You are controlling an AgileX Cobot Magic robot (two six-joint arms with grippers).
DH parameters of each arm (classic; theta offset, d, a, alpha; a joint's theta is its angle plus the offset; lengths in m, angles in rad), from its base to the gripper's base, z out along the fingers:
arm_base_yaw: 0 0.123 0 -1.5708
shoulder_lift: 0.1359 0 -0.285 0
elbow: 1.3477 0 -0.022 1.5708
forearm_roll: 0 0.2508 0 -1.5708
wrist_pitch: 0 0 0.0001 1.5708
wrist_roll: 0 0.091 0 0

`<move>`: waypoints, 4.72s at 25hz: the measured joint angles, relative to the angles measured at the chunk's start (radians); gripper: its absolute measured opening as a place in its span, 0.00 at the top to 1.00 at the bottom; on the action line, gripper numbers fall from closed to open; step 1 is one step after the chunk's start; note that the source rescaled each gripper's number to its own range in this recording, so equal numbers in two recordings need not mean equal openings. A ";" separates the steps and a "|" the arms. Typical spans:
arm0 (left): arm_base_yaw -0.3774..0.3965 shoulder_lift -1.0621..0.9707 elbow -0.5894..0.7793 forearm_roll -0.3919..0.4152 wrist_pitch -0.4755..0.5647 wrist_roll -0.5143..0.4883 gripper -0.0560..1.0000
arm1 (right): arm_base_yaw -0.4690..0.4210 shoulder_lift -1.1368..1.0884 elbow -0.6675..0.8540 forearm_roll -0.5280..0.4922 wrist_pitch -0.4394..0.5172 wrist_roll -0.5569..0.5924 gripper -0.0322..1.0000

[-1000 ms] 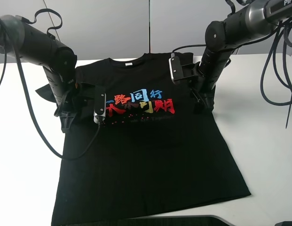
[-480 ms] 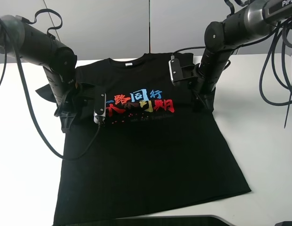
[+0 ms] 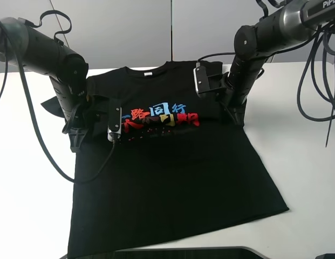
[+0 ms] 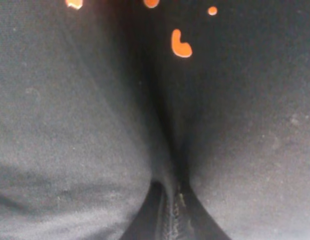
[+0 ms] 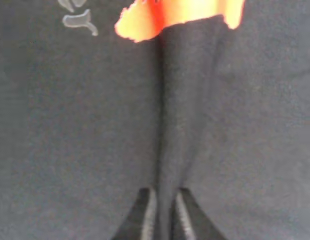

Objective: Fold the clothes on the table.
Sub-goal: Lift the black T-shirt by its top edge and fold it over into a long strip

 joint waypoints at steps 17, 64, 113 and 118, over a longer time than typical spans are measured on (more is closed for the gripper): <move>-0.002 -0.191 0.001 0.297 -0.183 -0.363 0.95 | -0.002 -0.151 0.006 -0.109 -0.150 0.146 0.96; -0.074 -0.293 -0.032 -0.156 0.506 -0.235 0.95 | -0.006 -0.337 0.112 0.285 0.497 0.384 0.97; 0.119 -0.051 0.047 0.531 -0.378 -0.548 0.95 | -0.006 -0.097 0.173 0.202 -0.649 0.295 0.97; 0.119 -0.046 0.047 0.533 -0.409 -0.548 0.95 | -0.006 -0.063 0.173 0.204 -0.734 0.298 0.79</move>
